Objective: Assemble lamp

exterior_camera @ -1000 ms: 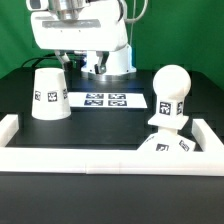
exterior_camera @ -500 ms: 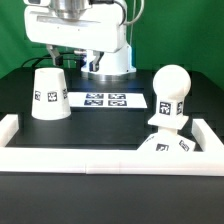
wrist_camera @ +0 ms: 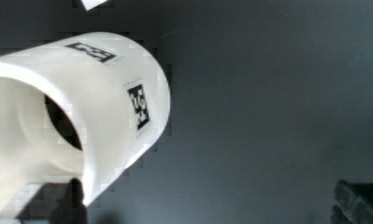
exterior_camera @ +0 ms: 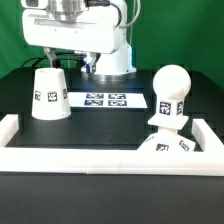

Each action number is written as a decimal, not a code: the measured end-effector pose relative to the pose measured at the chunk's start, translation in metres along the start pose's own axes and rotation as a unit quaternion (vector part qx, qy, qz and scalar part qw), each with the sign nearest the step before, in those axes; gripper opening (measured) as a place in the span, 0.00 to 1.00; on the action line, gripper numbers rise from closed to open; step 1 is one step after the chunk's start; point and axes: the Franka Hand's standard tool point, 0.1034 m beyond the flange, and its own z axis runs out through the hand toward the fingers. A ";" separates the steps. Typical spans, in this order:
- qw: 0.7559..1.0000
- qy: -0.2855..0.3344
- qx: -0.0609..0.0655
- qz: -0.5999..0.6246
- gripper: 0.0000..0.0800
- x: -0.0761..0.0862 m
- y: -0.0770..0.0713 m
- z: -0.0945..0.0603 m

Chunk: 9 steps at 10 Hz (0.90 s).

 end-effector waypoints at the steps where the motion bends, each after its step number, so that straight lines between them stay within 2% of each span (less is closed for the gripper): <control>1: 1.000 0.004 0.001 -0.017 0.87 -0.001 0.009 0.001; 3: 0.999 0.013 0.000 -0.034 0.87 -0.003 0.016 0.002; 9: 0.999 0.014 -0.004 -0.049 0.87 -0.007 0.019 0.017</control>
Offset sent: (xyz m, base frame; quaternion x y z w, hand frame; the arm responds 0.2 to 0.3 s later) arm -0.0118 -0.0046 -0.0042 0.0115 0.0346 -0.0403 0.9985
